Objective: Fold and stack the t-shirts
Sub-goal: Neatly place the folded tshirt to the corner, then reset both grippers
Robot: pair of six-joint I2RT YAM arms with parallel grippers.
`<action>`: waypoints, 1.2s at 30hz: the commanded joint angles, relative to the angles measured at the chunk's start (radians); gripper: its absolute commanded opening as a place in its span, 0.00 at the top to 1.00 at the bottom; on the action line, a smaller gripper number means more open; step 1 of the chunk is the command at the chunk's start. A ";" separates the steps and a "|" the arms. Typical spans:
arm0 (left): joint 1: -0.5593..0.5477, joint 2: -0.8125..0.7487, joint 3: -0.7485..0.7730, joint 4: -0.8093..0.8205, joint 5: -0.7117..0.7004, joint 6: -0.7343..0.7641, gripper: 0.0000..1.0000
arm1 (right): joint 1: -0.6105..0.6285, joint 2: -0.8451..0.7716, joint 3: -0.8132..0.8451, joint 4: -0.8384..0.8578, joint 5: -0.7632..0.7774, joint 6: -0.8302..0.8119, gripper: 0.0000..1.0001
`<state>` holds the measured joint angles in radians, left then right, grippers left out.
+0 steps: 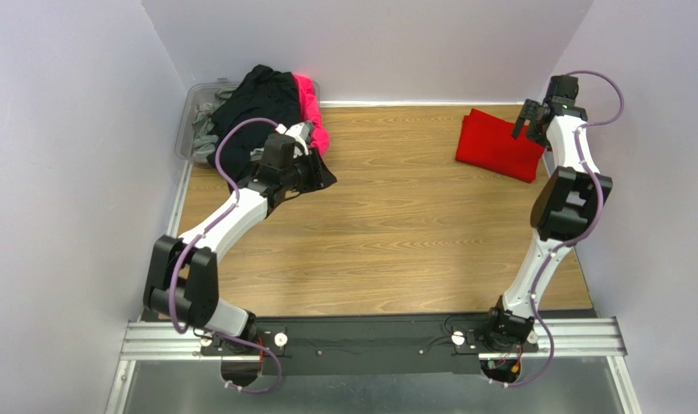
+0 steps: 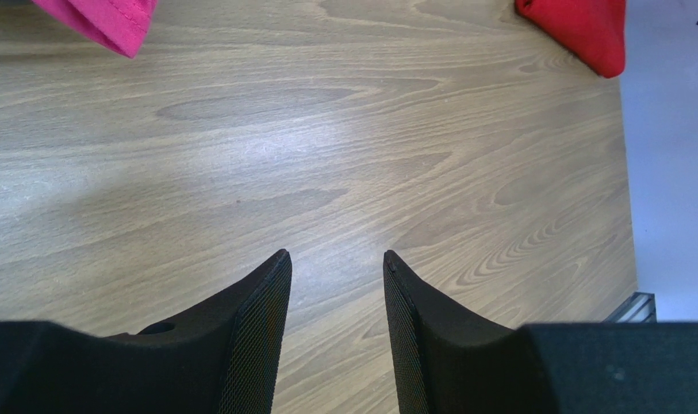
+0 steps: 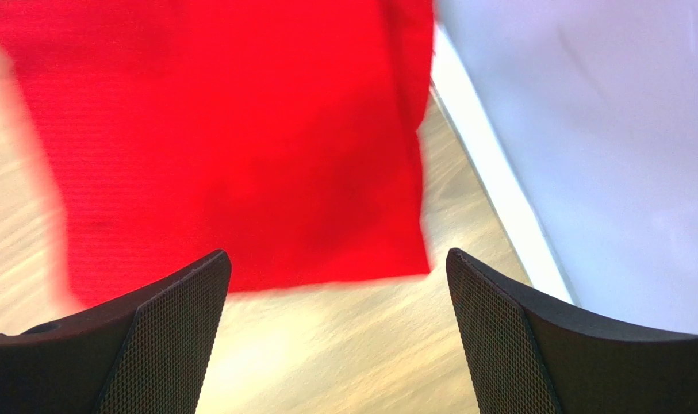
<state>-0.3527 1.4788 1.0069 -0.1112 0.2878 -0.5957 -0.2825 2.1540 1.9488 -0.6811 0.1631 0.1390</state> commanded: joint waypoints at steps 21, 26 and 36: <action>-0.022 -0.624 -0.309 -0.067 -0.242 -0.101 0.49 | 0.450 -0.882 -0.976 0.143 -0.241 0.180 0.00; -0.022 -0.710 -0.358 -0.099 -0.277 -0.128 0.48 | 0.450 -1.028 -1.082 0.134 -0.267 0.180 0.00; -0.022 -0.916 -0.396 -0.180 -0.338 -0.159 0.48 | 0.451 -1.129 -1.131 0.132 -0.321 0.195 0.00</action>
<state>-0.3691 0.6277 0.6128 -0.2367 0.0216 -0.7357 0.1627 1.0550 0.8425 -0.5507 -0.1234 0.3199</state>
